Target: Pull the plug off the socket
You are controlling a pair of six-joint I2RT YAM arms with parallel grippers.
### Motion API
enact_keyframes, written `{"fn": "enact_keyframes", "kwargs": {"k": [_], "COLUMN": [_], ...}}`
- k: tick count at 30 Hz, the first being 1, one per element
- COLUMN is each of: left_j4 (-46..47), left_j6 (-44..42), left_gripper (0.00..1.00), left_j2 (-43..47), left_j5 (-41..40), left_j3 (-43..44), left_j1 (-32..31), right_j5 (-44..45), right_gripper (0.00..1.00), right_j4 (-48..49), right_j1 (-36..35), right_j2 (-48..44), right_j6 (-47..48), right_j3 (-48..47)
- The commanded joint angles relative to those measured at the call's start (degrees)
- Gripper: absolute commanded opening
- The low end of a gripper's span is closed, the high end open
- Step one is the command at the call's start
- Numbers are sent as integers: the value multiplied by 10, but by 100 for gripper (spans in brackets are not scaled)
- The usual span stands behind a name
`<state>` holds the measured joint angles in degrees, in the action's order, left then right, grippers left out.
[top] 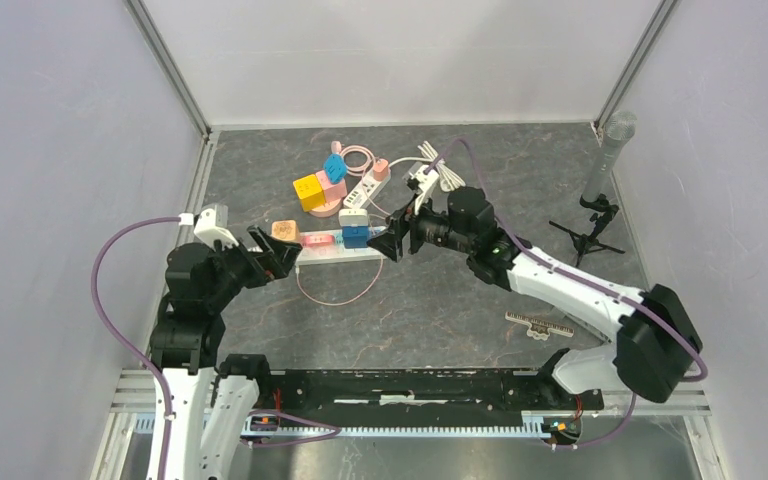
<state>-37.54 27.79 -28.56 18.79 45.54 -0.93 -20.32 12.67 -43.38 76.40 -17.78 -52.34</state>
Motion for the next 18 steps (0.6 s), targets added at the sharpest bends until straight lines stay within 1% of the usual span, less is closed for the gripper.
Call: {"fn": "enact_keyframes", "kwargs": {"k": [1,4,6,11,13,18], "left_j4": [-10,-8,-9,-14,-15,-14], "left_j6": [1,-10,-14,-6,0,12], "left_gripper": [100,100,100,100,100,100], "left_j2": [-4,-6,-6,-10,-14,-22], "left_j5": [-45,-44,-44,-40,-31,-21], "left_j3": [3,-4,-7,-15,-20,-27], "left_j1": [1,1,1,1,1,2], "right_j5": [20,29,29,16,31,81], "right_gripper": [79,78,78,81,82,83], "right_j4": [103,135,129,56,39,14], "right_j1": [-12,-18,-19,-20,-20,-20], "right_j2": [48,82,106,164,182,237], "right_j6": [55,84,102,180,205,267], "right_j3": [-22,-44,-67,-130,-146,-180]}}
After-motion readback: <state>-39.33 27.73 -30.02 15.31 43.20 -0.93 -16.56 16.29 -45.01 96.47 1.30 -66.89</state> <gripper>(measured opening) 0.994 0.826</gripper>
